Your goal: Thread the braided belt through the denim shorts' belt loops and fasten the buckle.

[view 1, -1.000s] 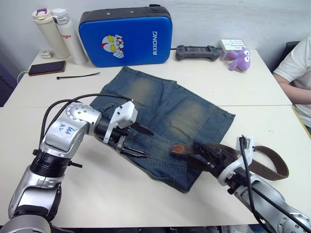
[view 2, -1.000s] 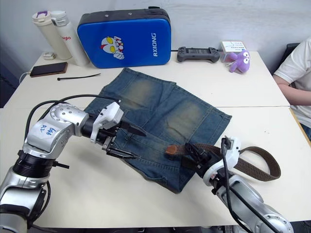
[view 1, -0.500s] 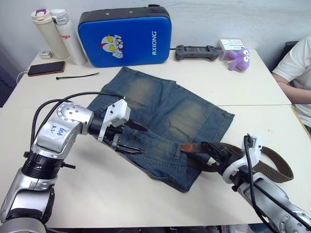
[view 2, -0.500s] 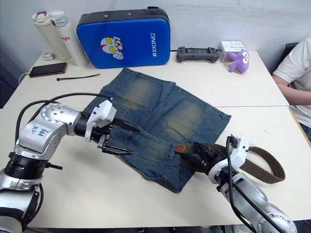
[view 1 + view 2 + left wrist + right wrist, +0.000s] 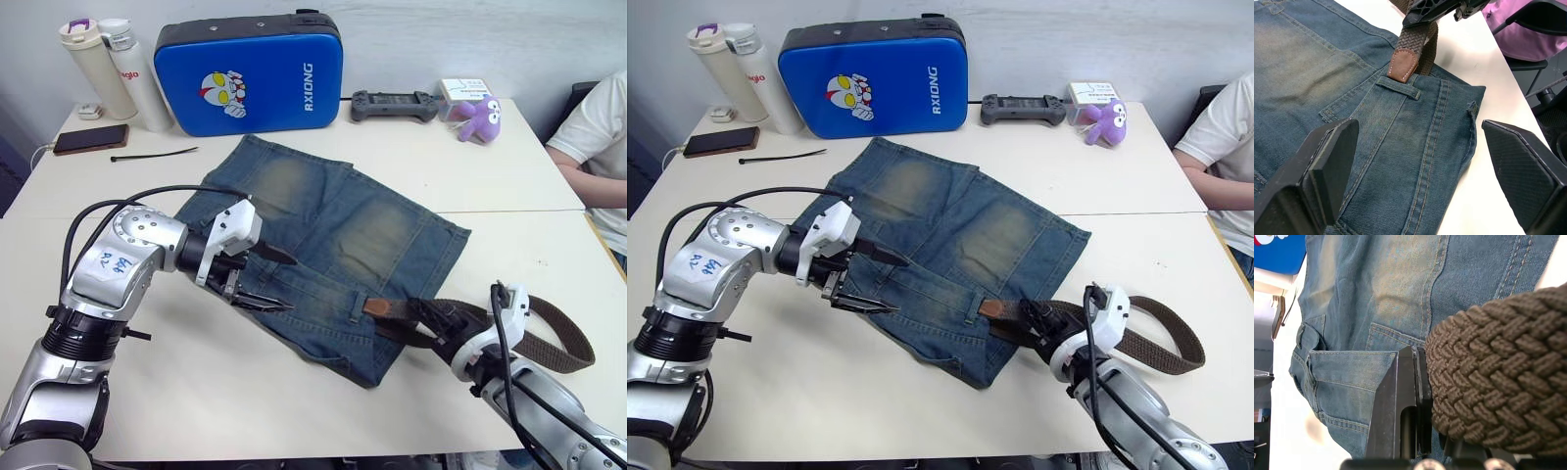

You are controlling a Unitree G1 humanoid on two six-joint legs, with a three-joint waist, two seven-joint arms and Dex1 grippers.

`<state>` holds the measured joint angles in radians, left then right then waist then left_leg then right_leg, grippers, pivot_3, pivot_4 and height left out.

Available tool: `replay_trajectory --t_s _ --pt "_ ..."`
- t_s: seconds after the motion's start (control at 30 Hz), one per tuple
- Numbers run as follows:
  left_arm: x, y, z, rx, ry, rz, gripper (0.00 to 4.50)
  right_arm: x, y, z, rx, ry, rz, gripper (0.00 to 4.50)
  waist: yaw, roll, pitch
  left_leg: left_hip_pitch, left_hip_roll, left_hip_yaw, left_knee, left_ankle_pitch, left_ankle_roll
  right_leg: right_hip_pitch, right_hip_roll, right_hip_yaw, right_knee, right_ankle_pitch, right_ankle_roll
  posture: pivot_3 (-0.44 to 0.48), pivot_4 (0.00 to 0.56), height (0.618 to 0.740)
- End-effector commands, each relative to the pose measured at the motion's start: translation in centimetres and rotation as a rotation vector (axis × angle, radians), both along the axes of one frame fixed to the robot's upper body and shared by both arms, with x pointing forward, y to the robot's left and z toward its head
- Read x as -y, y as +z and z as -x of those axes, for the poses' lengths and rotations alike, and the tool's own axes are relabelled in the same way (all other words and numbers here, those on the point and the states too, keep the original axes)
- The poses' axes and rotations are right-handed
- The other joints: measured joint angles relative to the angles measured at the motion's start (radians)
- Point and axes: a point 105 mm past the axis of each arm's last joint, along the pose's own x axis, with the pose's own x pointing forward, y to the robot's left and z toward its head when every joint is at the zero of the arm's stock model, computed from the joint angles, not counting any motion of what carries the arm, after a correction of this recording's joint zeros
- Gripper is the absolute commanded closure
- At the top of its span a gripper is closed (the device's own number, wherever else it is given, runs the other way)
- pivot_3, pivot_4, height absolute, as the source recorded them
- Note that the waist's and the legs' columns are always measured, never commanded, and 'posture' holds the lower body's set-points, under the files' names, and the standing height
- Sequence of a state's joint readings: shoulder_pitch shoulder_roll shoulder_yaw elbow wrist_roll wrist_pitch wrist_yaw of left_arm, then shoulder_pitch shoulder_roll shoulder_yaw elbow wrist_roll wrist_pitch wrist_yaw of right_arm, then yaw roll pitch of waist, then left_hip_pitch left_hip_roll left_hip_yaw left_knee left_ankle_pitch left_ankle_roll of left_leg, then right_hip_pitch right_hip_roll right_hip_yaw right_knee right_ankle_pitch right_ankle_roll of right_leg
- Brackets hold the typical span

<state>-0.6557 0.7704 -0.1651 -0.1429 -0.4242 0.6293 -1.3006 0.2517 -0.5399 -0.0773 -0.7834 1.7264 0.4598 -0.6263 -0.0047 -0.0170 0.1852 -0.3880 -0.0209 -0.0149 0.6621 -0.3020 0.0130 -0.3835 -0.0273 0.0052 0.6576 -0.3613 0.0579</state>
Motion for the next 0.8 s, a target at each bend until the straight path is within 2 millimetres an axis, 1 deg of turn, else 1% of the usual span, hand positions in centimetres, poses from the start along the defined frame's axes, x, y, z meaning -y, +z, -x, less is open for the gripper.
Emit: replay_trajectory --t_s 0.03,0.13,0.27,0.47,0.53,0.67,0.8 --pt "0.3 1.0 0.1 0.034 -0.012 0.023 0.06 -0.9 -0.1 -0.2 0.020 0.039 -0.021 4.50 0.000 0.000 0.000 0.000 0.000 0.000 0.000 0.000 0.000 0.000 0.000 0.000 0.000 0.000 0.000 0.000 0.150 0.740" --pt "0.4 1.0 0.2 0.033 -0.010 0.024 0.06 -1.0 -0.9 -1.1 0.020 0.039 -0.032 4.50 -0.001 0.000 0.000 0.000 0.000 0.000 0.000 0.000 0.000 0.000 0.000 0.000 0.000 0.000 0.000 0.000 0.150 0.740" --pt "0.3 1.1 0.6 0.023 -0.001 0.017 0.06 -2.4 -1.3 -2.1 0.029 0.080 -0.063 4.50 -0.003 0.000 0.000 0.000 0.000 0.000 0.000 0.000 0.000 0.000 0.000 0.000 0.001 0.000 0.000 0.000 0.150 0.740" --pt "-0.2 1.1 1.2 0.013 0.018 0.001 0.06 -3.4 -2.2 -3.5 0.033 0.115 -0.037 4.50 -0.010 0.000 0.000 0.000 0.000 0.000 0.000 0.000 0.000 -0.001 0.000 0.000 0.001 0.000 0.000 0.000 0.150 0.740" --pt "-0.2 1.1 1.3 0.010 0.020 -0.002 0.06 -3.7 -2.1 -4.0 0.046 0.121 -0.029 4.50 -0.012 0.000 0.000 0.000 0.000 0.000 0.000 0.000 0.000 -0.001 0.000 0.000 0.002 0.000 0.000 0.000 0.150 0.740" --pt "0.0 1.0 1.4 0.004 0.013 -0.001 0.06 -5.4 -1.8 -4.3 0.077 0.193 -0.005 4.50 -0.023 0.000 0.000 0.000 0.000 0.000 0.000 0.000 0.000 -0.002 0.000 0.000 0.003 0.000 -0.001 0.000 0.150 0.740" --pt "0.5 0.9 1.3 0.002 -0.004 0.005 0.06 -6.2 -1.5 -4.7 0.102 0.224 0.016 4.50 -0.026 0.000 0.000 -0.001 0.000 0.001 0.000 0.000 0.000 -0.004 0.000 0.001 0.004 0.000 -0.001 0.000 0.150 0.740"
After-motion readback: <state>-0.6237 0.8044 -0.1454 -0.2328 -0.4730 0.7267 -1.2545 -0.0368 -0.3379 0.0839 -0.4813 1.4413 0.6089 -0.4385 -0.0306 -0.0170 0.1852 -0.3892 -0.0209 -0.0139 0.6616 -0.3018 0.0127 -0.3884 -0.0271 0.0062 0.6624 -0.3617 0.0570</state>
